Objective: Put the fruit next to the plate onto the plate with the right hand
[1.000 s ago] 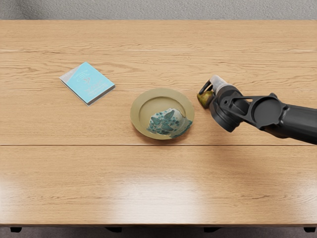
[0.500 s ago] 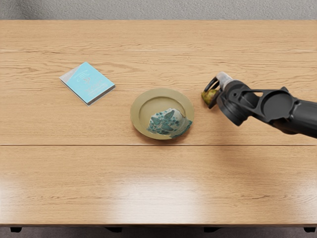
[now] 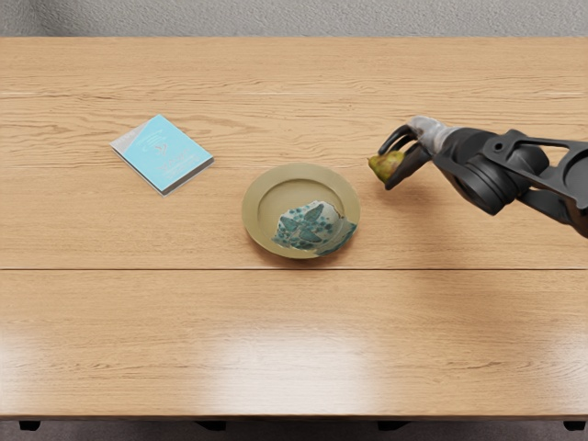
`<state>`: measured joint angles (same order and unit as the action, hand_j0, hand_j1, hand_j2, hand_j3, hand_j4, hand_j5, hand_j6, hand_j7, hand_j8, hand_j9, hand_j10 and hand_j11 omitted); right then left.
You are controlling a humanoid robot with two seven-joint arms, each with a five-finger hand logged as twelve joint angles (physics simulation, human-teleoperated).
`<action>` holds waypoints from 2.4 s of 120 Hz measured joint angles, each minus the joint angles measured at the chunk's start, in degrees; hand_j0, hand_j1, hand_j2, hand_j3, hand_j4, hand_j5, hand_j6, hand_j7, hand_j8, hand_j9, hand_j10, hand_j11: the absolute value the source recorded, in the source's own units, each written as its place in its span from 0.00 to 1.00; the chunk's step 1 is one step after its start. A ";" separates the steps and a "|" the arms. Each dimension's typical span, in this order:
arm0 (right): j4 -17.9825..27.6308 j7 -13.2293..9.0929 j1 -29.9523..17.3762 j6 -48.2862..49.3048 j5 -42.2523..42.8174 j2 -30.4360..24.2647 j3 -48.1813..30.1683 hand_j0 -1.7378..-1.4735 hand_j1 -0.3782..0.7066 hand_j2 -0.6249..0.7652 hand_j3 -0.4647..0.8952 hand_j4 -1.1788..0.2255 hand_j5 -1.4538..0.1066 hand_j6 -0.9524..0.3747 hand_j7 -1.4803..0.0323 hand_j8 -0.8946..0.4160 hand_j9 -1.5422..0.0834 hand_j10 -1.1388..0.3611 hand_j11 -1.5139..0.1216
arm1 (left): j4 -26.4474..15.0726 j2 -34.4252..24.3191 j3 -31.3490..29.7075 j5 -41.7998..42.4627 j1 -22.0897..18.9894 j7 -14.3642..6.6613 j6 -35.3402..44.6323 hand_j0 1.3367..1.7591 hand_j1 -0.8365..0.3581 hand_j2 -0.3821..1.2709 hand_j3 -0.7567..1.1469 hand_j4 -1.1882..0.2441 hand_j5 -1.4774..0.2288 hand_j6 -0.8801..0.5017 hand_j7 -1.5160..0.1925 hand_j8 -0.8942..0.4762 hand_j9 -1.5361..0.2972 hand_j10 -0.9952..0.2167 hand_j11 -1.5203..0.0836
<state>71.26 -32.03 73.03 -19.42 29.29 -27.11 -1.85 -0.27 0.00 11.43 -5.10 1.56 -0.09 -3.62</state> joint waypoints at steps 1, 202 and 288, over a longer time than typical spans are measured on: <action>0.40 0.00 -0.01 0.02 -0.01 -0.19 -0.14 0.31 0.62 0.69 0.34 0.31 0.28 0.45 0.33 0.41 0.32 0.31 0.30 | 0.00 0.00 0.00 0.00 -0.03 0.00 0.00 0.76 0.97 0.23 0.40 0.81 0.85 0.62 0.87 0.64 0.82 0.80 0.93; 8.80 -0.56 -1.96 17.08 -9.48 0.77 -9.56 0.30 0.08 0.45 0.34 0.80 0.89 0.68 0.93 0.65 0.90 0.72 0.88 | 0.00 0.00 0.00 0.00 -0.05 0.00 -0.01 0.76 0.97 0.23 0.40 0.81 0.85 0.62 0.87 0.64 0.82 0.80 0.93; -0.60 0.99 -11.83 54.28 -28.02 -28.64 -19.72 0.30 0.03 0.45 0.34 0.84 0.93 0.72 0.98 0.68 0.95 0.76 0.92 | 0.00 0.00 0.00 0.00 -0.06 0.00 0.00 0.76 0.97 0.23 0.40 0.81 0.85 0.62 0.87 0.64 0.82 0.80 0.93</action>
<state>70.66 -31.04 61.20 34.86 1.28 -55.75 -21.57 -0.27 0.00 11.43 -5.10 1.49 -0.08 -3.62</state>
